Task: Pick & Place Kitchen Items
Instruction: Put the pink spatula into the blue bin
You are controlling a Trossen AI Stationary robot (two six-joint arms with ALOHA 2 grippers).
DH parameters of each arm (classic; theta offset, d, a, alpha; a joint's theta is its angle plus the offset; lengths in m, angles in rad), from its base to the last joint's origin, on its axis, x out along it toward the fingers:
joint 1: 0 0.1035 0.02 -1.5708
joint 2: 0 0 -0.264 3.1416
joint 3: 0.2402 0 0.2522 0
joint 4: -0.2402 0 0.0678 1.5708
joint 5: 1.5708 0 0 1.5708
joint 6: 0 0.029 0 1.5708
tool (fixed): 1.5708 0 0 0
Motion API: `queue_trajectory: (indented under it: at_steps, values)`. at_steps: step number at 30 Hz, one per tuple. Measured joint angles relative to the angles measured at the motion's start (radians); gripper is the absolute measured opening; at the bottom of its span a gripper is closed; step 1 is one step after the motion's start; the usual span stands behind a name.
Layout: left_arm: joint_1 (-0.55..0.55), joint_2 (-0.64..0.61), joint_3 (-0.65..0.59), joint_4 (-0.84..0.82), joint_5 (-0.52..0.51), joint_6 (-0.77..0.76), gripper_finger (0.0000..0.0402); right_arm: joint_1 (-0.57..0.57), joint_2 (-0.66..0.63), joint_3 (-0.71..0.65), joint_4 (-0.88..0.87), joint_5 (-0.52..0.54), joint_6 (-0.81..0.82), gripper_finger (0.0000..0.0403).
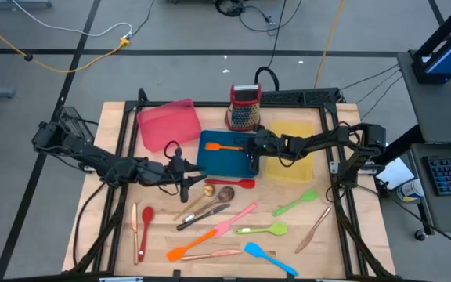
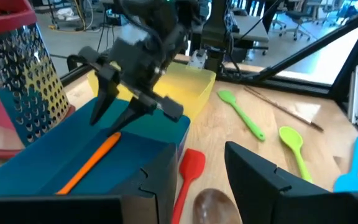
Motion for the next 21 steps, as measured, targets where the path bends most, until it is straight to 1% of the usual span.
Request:
queue_trajectory:
  at_steps: [5, 11, 17, 21]
  values:
    - [0.000, 0.000, 0.000, -0.041, 0.001, -0.018, 0.0140, 0.002, -0.041, 0.001, 0.004, 0.000, 0.000, 0.0152]
    - [0.000, 0.000, 0.000, -0.094, 0.009, -0.028, 0.0140, 0.026, -0.118, 0.000, 0.012, -0.001, 0.028, 0.0149]
    - [0.000, 0.000, 0.000, -0.179, 0.010, -0.107, 0.0140, 0.103, -0.177, 0.000, 0.022, -0.002, 0.050, 0.0148]
    - [-0.010, 0.000, 0.000, -0.223, 0.041, -0.179, 0.0140, 0.170, -0.175, 0.000, 0.047, -0.003, 0.063, 0.0152]
